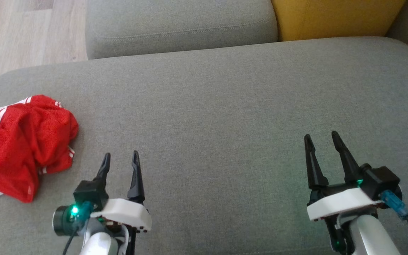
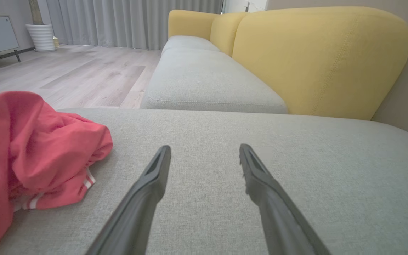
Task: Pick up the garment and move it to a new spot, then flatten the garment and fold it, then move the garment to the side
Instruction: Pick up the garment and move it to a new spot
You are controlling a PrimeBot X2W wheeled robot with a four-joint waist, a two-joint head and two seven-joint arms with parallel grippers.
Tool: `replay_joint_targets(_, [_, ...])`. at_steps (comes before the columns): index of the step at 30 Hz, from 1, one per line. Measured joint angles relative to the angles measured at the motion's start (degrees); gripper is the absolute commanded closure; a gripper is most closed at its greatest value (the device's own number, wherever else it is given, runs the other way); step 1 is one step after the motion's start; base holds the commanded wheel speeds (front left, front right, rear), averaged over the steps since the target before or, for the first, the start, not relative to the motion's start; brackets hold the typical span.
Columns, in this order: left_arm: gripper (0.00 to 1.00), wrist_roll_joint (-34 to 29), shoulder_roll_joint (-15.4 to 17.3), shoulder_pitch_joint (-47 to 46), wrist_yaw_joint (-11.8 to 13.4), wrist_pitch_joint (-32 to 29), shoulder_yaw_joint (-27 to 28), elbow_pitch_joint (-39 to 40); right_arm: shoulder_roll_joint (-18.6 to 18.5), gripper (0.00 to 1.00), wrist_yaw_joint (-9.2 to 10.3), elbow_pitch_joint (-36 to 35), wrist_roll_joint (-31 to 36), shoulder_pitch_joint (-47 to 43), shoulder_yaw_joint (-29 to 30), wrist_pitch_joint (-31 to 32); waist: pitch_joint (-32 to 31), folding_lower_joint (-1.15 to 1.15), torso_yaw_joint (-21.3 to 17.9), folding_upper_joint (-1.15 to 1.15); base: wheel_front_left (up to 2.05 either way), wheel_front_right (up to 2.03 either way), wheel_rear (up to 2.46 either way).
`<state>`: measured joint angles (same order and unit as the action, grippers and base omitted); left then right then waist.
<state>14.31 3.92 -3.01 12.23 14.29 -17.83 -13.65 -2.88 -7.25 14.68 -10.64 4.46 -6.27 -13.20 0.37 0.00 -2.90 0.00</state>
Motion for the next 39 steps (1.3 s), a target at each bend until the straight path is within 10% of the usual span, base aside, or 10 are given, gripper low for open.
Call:
replay_joint_targets(17, [0.0, -1.49, -0.92, -0.01, -2.14, 0.0, 1.87, -2.08, 0.0, 0.0, 0.0, 0.85, 0.15, 0.04, -0.81, -0.51, -0.35, 0.0, 3.36, 0.0, 0.0, 0.0, 0.0])
replay_joint_targets(39, [0.0, -4.66, -1.04, 1.39, -1.2, 0.0, 5.2, 0.7, 0.01, 0.0, 0.0, 1.97, 0.03, -0.34, -5.71, -0.76, -1.15, 0.0, 21.42, 0.0, 0.0, 0.0, 0.0])
